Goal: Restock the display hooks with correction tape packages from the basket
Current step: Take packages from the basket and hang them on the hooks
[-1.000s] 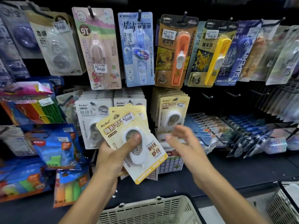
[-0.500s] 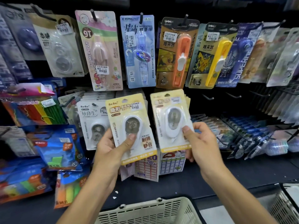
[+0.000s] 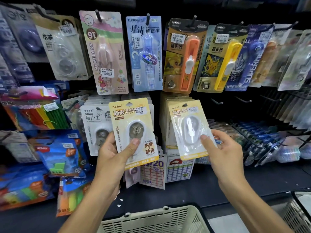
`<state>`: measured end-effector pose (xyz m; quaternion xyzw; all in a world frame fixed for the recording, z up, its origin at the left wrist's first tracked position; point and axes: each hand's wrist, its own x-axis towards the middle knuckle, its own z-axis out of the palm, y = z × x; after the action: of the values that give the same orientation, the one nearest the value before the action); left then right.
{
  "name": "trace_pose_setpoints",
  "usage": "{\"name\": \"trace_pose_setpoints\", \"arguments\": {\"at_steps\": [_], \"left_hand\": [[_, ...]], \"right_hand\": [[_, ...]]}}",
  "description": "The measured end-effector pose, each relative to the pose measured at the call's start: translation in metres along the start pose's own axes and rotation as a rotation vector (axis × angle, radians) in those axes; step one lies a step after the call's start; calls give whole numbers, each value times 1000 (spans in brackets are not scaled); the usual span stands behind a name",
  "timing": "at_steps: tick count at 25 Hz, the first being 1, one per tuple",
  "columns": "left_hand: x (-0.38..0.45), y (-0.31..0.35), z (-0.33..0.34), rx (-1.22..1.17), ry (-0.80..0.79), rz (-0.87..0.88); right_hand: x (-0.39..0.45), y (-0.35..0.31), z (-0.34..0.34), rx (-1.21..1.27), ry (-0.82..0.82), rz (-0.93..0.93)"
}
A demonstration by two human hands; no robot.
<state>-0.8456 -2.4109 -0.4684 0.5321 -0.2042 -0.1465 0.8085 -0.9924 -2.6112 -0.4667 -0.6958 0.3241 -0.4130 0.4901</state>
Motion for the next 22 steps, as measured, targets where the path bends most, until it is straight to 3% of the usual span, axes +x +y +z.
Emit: {"name": "trace_pose_setpoints", "arguments": {"at_steps": [2, 6, 9, 11, 13, 16, 17, 19, 22], "left_hand": [[0, 1, 1, -1, 6, -7], [5, -2, 5, 33, 19, -45], [5, -8, 19, 66, -36, -62], [2, -10, 29, 95, -156, -68], [-1, -7, 30, 310, -248, 3], [11, 2, 8, 1052, -171, 362], [17, 5, -1, 1226, -162, 391], [26, 8, -15, 1427, -198, 282], [29, 4, -22, 1493, -221, 232]], "right_hand": [[3, 1, 0, 71, 15, 139], [-11, 1, 13, 452, -281, 447], [-27, -4, 35, 423, -489, 378], [-33, -7, 49, 405, -639, 300], [-26, -9, 52, 378, -577, 217], [-2, -11, 37, 263, -312, 169], [4, -9, 30, 227, -238, 178], [9, -2, 19, 221, -122, 195], [7, 8, 8, 160, -35, 169]]}}
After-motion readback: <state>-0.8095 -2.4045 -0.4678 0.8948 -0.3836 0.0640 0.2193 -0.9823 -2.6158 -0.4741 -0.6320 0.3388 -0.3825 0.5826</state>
